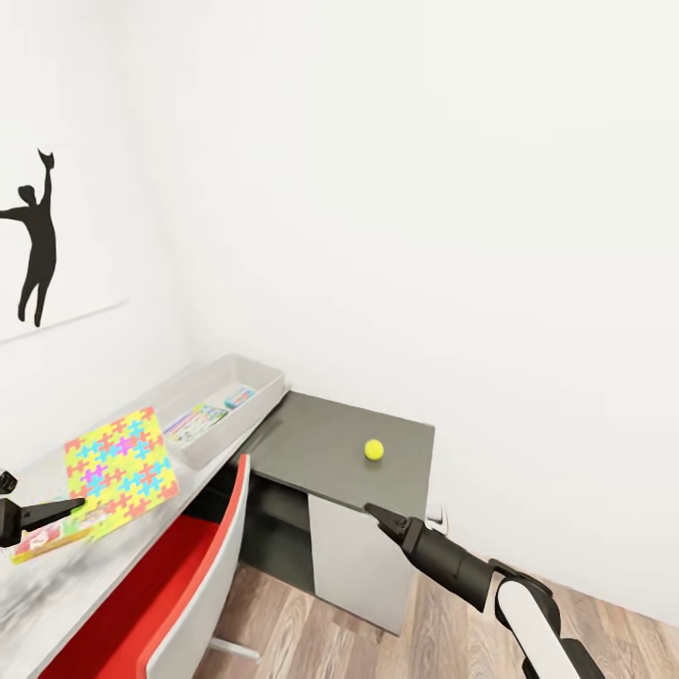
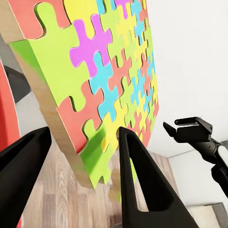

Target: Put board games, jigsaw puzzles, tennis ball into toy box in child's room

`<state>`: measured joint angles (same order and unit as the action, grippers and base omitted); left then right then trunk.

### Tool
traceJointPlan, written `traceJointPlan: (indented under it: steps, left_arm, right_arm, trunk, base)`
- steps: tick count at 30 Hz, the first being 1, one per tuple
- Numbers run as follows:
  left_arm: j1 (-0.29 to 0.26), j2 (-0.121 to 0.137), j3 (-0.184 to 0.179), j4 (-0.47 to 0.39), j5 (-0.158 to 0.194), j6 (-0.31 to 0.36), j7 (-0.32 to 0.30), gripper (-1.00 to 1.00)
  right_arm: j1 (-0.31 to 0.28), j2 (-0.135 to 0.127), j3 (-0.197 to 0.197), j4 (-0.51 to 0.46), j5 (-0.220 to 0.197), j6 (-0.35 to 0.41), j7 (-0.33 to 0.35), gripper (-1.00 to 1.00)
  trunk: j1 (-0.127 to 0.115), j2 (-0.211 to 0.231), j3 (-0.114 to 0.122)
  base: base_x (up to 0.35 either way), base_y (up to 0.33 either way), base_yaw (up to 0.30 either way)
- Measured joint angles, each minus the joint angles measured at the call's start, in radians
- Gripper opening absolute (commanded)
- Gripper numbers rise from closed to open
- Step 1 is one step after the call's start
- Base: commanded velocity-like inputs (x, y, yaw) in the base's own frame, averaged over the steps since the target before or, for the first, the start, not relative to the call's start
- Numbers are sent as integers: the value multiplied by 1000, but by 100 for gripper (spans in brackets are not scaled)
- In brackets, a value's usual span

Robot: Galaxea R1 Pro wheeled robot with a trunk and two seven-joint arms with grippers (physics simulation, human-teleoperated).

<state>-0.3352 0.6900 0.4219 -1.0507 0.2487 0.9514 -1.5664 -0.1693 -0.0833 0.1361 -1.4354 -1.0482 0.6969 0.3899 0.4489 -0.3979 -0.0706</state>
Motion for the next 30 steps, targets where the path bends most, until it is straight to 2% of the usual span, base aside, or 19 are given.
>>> traceJointPlan:
  steps: [30]
  left_arm:
    - [0, -1, 0, 0, 0, 0, 0, -100]
  right_arm:
    - [0, 1, 1, 0, 1, -2, -4, 100]
  trunk:
    - [0, 0, 11]
  base:
    - [195, 19, -2]
